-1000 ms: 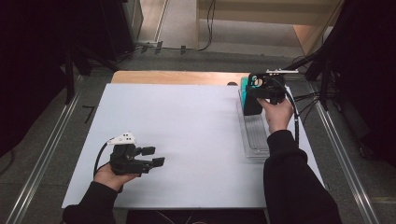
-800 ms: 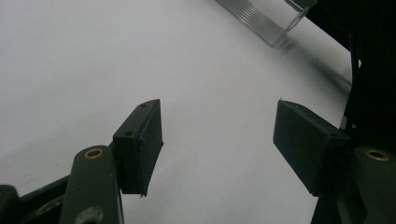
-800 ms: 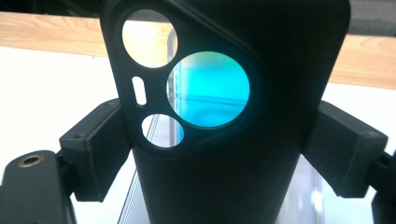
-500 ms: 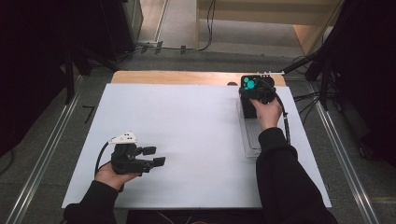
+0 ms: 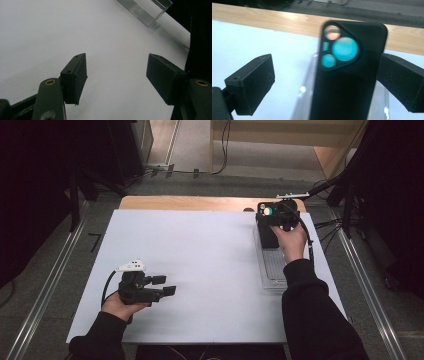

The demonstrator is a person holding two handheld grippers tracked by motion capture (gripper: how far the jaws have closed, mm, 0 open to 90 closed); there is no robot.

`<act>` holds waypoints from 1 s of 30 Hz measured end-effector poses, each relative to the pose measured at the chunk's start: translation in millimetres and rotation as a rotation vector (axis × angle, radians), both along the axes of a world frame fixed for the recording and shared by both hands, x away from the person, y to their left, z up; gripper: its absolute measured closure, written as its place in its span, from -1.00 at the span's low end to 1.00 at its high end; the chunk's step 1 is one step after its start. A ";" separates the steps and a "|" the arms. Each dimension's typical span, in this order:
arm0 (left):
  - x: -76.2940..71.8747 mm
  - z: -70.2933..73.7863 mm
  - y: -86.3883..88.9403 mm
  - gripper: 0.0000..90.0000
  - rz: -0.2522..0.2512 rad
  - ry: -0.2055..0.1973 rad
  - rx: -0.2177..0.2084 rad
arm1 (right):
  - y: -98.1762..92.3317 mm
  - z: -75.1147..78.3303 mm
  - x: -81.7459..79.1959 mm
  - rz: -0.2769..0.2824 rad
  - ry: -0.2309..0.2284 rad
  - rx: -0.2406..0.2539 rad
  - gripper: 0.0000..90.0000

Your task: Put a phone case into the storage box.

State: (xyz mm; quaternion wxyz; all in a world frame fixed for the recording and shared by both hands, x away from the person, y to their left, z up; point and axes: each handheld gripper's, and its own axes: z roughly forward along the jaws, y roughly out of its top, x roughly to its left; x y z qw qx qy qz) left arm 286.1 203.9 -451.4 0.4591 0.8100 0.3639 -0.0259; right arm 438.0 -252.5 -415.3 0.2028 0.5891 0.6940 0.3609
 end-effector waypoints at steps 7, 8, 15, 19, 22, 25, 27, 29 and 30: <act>-1.1 0.8 0.0 -0.26 -0.004 0.002 0.005 | 22.6 17.0 -31.7 0.165 -0.007 0.062 -0.87; -1.2 1.1 0.4 -0.26 -0.006 0.003 0.005 | 25.3 17.8 -36.3 0.190 -0.006 0.073 -0.87; -2.9 1.8 0.4 -0.26 -0.023 0.013 0.010 | 40.1 17.9 -66.7 0.347 0.032 0.134 -0.67; -4.8 2.7 0.9 -0.26 -0.032 0.008 0.022 | 45.3 14.9 -83.6 0.430 0.058 0.153 -0.46; -7.1 3.7 2.0 -0.26 -0.032 0.007 0.016 | 49.3 10.0 -96.1 0.487 0.074 0.140 -0.40; -8.6 4.4 3.4 -0.26 -0.037 0.002 0.015 | 51.3 7.0 -107.8 0.526 0.079 0.128 -0.34; -9.9 5.0 4.1 -0.26 -0.043 0.004 0.015 | 51.2 6.6 -115.4 0.538 0.082 0.132 -0.33; -11.8 5.5 4.9 -0.26 -0.044 0.003 0.016 | 49.8 4.5 -122.4 0.553 0.081 0.136 -0.33; -12.5 5.6 5.5 -0.26 -0.048 0.002 0.014 | 48.8 2.9 -126.1 0.559 0.083 0.146 -0.33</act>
